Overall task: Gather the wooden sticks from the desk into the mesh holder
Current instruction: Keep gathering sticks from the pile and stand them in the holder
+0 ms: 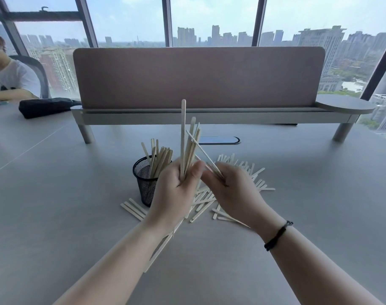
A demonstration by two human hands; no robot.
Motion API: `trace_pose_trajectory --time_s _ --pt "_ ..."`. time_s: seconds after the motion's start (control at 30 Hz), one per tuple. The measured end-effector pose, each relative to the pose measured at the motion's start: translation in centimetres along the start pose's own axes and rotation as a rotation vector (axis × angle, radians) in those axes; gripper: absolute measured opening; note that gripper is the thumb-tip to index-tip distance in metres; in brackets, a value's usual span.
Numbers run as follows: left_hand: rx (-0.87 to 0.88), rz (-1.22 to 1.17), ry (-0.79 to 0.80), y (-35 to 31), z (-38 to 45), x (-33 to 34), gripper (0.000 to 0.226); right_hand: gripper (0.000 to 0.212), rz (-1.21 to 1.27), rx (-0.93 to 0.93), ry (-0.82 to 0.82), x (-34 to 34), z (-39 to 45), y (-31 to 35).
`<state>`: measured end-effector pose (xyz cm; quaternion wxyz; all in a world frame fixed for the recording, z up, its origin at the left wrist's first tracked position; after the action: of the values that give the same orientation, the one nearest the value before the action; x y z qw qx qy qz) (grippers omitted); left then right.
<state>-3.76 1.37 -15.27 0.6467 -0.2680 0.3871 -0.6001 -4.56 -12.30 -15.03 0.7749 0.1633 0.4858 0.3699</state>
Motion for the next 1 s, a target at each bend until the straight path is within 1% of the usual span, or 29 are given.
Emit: trace_pose_trajectory --time_s 0.07,0.13,0.2,0.27,0.33,0.37,0.5,0.7,0.8,0.83,0.9,1.0 --pt "-0.040 -0.110 -0.046 0.2 0.1 0.3 0.050 0.055 0.229 0.033 -0.013 0.1 0.4 0.8" --pt "-0.090 -0.197 -0.121 0.6 0.1 0.3 0.055 0.059 0.443 0.115 -0.040 0.2 0.8 0.6" --pt "-0.126 -0.248 -0.183 1.1 -0.4 0.2 0.059 0.058 0.594 0.202 -0.073 0.5 0.8 0.0" --pt "-0.147 -0.263 -0.183 1.6 -1.1 0.4 0.064 0.056 0.672 0.257 -0.117 0.8 0.5 -1.0" --pt "-0.167 -0.259 -0.162 2.2 -1.7 0.8 0.067 0.054 0.701 0.272 -0.150 1.1 0.0 -1.7" --pt "-0.167 -0.266 -0.153 2.5 -1.9 1.0 0.064 0.054 0.706 0.273 -0.160 1.3 -0.3 -2.0" --pt "-0.126 -0.258 -0.130 2.6 -1.9 1.6 0.058 0.064 0.645 0.245 -0.160 1.6 -0.6 -1.8" --pt "-0.090 -0.178 -0.042 2.3 -1.4 1.9 0.055 0.068 0.656 0.176 -0.220 1.2 -0.6 -1.2" --pt "-0.153 -0.126 0.050 2.9 -1.1 2.3 0.040 0.069 0.686 0.186 -0.265 1.0 -0.5 -1.4" --pt "-0.182 -0.098 0.081 3.1 -1.0 2.4 0.039 0.069 0.691 0.193 -0.274 0.9 -0.4 -1.5" --pt "-0.217 -0.048 0.129 3.3 -0.8 2.6 0.038 0.069 0.687 0.204 -0.285 0.9 -0.5 -1.7" --pt "-0.238 -0.064 0.162 2.9 -0.7 2.9 0.042 0.068 0.684 0.203 -0.286 1.0 -0.7 -1.8"
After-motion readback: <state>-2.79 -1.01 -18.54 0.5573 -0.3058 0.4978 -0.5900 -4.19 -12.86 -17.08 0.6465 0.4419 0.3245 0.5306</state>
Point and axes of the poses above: each hand's wrist, its own z-axis towards the middle knuckle, its own x-axis out of the palm, y = z × x, the point moved 6 cm from there along z, towards the middle knuckle, and after that the axes turned 3 degrees about -z, right-handed, at the moved point
